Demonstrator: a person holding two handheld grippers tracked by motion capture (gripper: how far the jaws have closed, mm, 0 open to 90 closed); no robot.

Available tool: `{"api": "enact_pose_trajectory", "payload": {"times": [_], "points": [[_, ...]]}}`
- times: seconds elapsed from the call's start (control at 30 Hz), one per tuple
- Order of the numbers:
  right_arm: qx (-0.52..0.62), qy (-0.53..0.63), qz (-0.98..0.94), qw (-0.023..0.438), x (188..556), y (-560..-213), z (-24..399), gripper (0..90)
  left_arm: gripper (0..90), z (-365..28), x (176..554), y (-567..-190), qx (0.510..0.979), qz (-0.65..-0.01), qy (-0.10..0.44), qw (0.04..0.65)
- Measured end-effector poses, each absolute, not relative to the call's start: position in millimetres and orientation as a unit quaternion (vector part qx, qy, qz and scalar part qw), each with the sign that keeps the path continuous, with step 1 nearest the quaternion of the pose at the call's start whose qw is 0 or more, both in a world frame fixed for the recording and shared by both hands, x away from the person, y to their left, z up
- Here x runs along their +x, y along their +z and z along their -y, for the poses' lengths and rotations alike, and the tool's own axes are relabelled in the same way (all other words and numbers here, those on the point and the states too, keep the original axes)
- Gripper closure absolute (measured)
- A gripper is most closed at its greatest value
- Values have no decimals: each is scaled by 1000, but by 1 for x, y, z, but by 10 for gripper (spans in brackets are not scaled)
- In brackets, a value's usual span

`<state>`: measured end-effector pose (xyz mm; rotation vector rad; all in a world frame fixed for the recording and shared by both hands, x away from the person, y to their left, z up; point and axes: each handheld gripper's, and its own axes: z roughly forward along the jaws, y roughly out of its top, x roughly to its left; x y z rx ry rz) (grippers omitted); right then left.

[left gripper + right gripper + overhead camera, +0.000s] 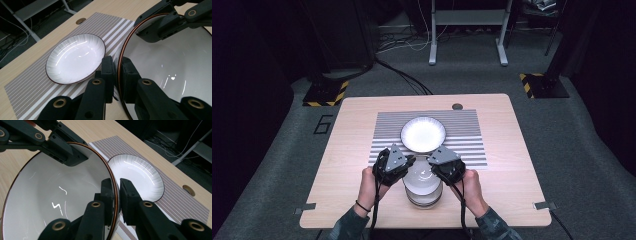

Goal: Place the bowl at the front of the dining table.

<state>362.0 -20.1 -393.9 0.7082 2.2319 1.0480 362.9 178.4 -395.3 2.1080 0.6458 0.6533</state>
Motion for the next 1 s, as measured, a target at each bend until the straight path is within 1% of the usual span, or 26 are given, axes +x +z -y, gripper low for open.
{"api": "enact_pose_trajectory", "payload": {"times": [1.0], "points": [[258, 392, -829, 303, 374, -377, 14, 814, 827, -183, 377, -378, 829, -255, 271, 417]]}}
